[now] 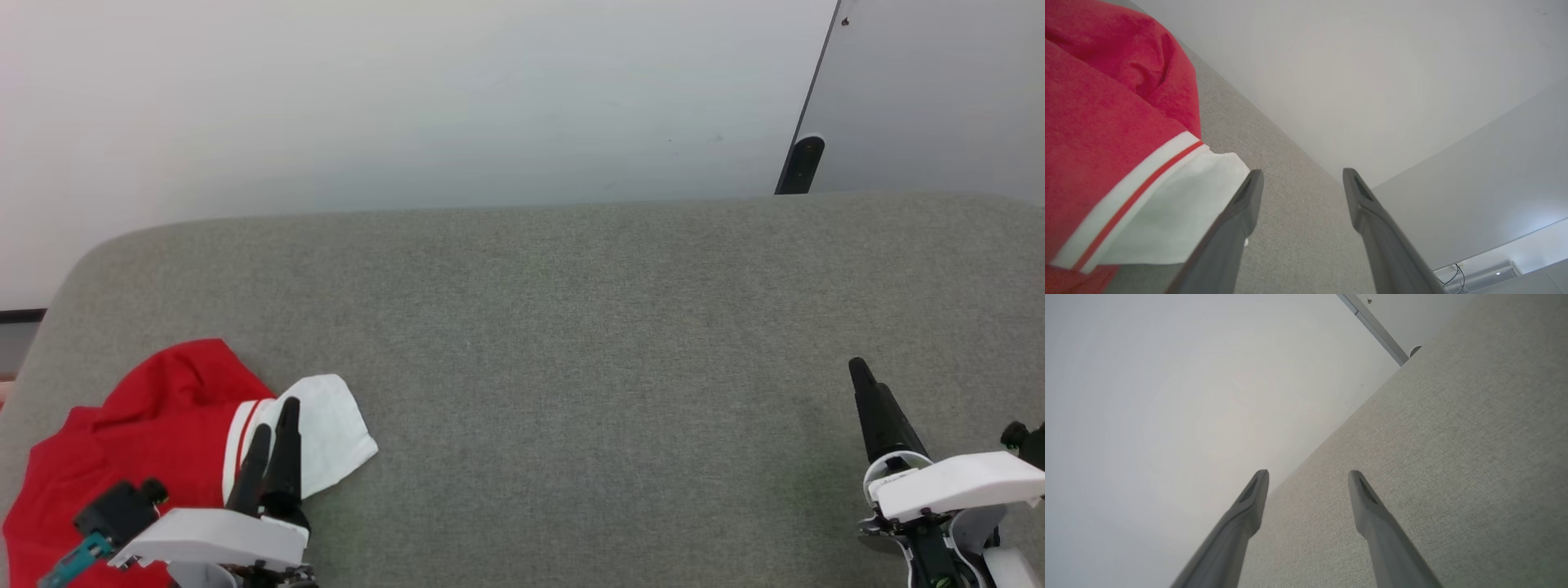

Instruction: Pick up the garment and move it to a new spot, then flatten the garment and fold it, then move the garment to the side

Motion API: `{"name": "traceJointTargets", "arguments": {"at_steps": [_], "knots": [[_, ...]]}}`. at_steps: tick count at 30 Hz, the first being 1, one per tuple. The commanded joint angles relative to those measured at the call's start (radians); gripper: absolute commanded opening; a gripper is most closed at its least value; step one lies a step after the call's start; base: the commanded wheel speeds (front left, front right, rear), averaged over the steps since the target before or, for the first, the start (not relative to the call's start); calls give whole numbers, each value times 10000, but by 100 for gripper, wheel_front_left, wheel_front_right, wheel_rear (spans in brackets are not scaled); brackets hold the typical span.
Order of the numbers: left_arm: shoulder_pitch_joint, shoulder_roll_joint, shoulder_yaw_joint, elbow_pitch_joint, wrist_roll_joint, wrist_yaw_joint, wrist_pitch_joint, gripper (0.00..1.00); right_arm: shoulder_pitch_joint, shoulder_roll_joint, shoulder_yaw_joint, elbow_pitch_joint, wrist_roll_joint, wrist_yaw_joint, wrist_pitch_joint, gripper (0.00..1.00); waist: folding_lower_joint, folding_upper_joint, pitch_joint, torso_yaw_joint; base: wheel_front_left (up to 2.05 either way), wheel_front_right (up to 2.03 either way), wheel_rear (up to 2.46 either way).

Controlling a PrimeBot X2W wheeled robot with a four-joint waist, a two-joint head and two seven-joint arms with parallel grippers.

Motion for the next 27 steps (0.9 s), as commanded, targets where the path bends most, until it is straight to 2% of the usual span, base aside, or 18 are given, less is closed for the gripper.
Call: {"name": "traceJointTargets", "arguments": {"at_steps": [1,15,27], "knots": [[-37,133,29,-208,426,-47,-91,100,-352,-127,128,-22,-470,42,-115,100,0,0,-9,3,0,0,0],[188,431,-55,-355,2588,-58,-506,100,-741,-306,668,668,-3042,55,-586,100,0,0,-64,-11,0,0,0],[227,560,-44,-383,3780,-66,-801,100,-786,-302,333,876,-4641,65,-913,100,0,0,-79,-20,0,0,0]]}}
